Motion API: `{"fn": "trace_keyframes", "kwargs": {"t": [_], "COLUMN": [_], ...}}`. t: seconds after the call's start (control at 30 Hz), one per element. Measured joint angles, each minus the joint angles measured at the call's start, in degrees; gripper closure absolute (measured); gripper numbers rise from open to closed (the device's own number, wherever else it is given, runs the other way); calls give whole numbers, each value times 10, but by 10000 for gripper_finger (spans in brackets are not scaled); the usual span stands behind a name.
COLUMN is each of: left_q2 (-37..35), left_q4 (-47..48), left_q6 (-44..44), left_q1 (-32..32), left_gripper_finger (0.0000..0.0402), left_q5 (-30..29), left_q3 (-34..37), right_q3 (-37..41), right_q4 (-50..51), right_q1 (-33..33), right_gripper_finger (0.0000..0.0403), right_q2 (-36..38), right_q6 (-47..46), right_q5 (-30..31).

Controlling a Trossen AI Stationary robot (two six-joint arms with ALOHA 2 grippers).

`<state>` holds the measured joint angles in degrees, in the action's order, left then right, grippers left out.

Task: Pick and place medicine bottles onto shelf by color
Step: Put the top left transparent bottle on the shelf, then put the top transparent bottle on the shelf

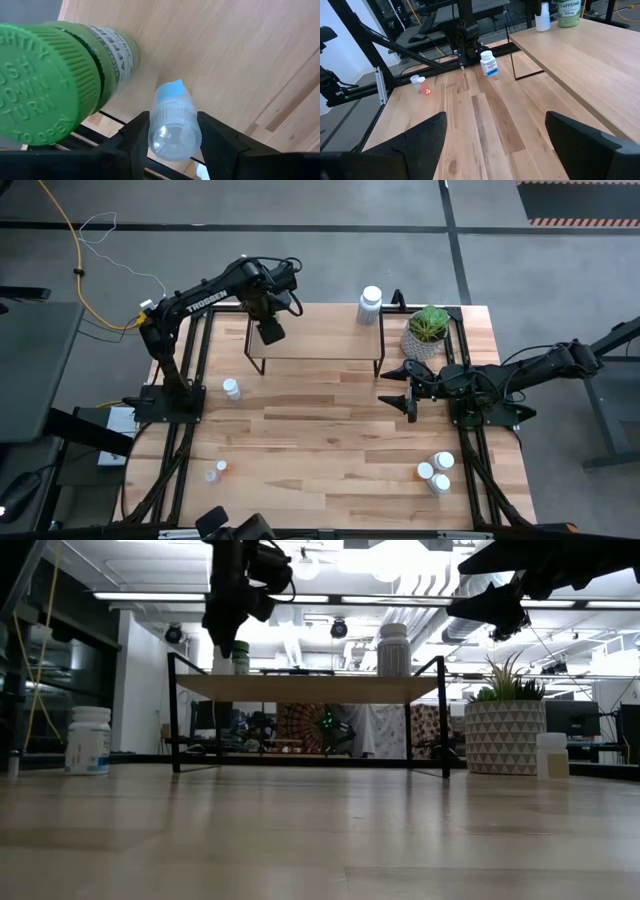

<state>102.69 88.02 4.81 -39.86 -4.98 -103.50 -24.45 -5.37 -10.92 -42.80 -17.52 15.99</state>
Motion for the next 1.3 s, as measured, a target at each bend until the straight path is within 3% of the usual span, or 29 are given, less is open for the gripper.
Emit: {"fn": "trace_keyframes", "kwargs": {"t": [0.23,0.67,1.0,1.17,1.3], "left_q2": [0,-2,-45,-146,-269], "left_q4": [-4,-2,10,-139,-338], "left_q6": [-16,-11,-31,-60,-80], "left_q1": [0,0,8,44,101], "left_gripper_finger": [249,145,139,138,138], "left_q5": [-2,-4,-1,48,65], "left_q3": [0,-2,-121,-66,90], "right_q3": [0,0,0,0,0], "right_q4": [0,0,0,0,0], "right_q1": [0,0,0,0,0], "right_gripper_finger": [73,73,73,73,73], "right_q2": [0,0,0,0,0], "right_q6": [0,0,-2,-1,0], "right_q5": [0,0,0,0,0]}}
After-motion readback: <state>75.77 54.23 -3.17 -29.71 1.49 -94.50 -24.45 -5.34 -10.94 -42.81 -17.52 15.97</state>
